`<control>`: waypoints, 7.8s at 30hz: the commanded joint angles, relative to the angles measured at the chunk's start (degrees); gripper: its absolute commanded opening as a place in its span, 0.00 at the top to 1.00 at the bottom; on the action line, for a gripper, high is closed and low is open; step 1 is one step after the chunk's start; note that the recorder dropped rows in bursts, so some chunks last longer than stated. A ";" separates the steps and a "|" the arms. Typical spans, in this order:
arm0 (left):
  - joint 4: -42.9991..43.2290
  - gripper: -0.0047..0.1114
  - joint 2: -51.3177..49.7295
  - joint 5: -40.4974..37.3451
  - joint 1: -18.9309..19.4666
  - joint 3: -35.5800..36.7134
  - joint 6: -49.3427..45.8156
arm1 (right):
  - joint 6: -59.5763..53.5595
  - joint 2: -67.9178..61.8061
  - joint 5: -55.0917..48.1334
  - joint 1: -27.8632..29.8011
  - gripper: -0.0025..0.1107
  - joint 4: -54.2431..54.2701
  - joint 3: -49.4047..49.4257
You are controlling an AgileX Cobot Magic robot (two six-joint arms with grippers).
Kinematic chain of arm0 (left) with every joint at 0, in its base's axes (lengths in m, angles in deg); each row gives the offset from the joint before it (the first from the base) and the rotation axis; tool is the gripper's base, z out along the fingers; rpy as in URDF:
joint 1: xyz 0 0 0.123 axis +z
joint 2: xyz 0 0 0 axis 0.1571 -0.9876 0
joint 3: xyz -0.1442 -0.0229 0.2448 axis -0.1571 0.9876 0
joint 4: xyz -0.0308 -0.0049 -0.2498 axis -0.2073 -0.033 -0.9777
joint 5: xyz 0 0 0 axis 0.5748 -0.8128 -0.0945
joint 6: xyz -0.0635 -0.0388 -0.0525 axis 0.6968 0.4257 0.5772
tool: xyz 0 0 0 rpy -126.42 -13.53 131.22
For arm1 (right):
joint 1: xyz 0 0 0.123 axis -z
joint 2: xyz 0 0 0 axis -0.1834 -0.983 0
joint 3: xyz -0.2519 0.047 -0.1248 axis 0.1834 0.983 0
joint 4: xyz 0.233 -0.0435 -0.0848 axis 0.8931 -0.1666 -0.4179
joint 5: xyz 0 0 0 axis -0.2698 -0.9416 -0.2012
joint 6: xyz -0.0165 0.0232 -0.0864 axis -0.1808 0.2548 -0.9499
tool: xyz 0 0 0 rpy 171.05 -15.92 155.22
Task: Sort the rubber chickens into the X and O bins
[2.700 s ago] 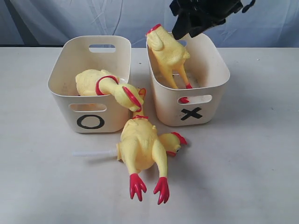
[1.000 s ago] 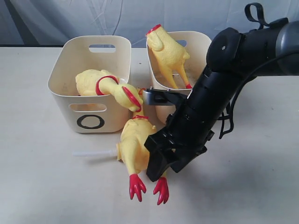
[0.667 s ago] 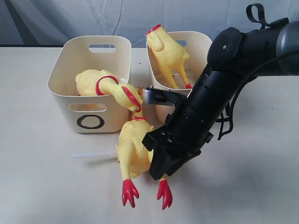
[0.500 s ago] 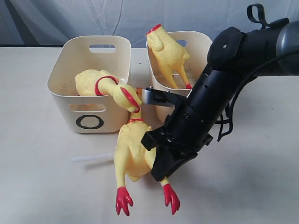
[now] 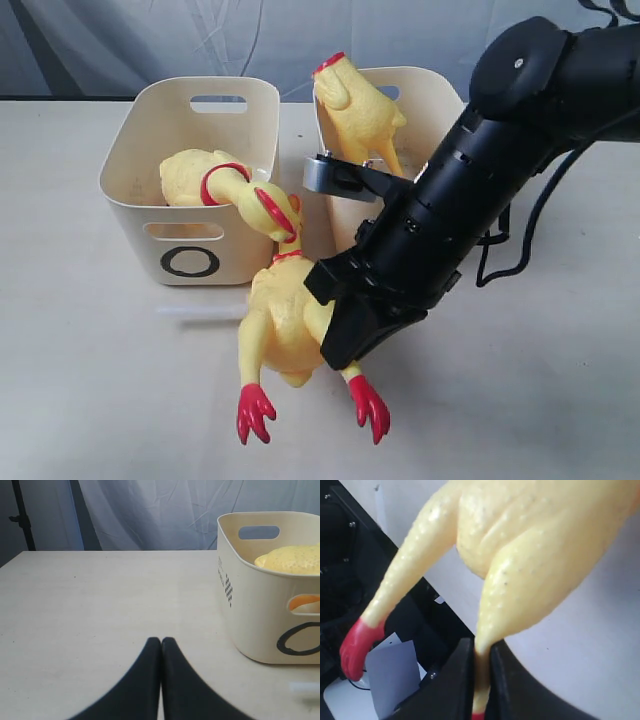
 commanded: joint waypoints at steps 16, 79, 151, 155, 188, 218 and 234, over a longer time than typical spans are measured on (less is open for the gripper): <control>0.00 0.96 0.14 0.44 0.07 -0.15 0.03 | 7.17 10.04 -2.26 0.12 0.99 -5.78 0.14; 0.00 0.96 0.14 0.44 0.07 -0.15 0.03 | 18.30 31.26 -2.26 0.12 0.99 -24.68 -0.30; 0.00 0.96 0.14 0.44 0.07 -0.15 0.03 | 23.17 -16.14 -2.26 0.12 0.61 -7.01 -45.59; 0.00 0.96 0.14 0.44 0.07 -0.15 0.03 | 22.09 -14.69 -2.26 0.12 0.60 -6.90 -45.59; 0.00 0.96 0.14 0.44 0.07 -0.15 0.03 | 21.21 -2.55 -2.26 0.12 0.60 -20.26 -38.06; 0.00 0.96 0.14 0.44 0.07 -0.15 0.03 | 15.64 -13.00 6.33 -9.70 0.60 2.77 -38.21; 0.00 0.96 0.14 0.44 0.07 -0.15 0.03 | 5.70 -26.18 21.86 -16.06 0.45 25.67 -38.34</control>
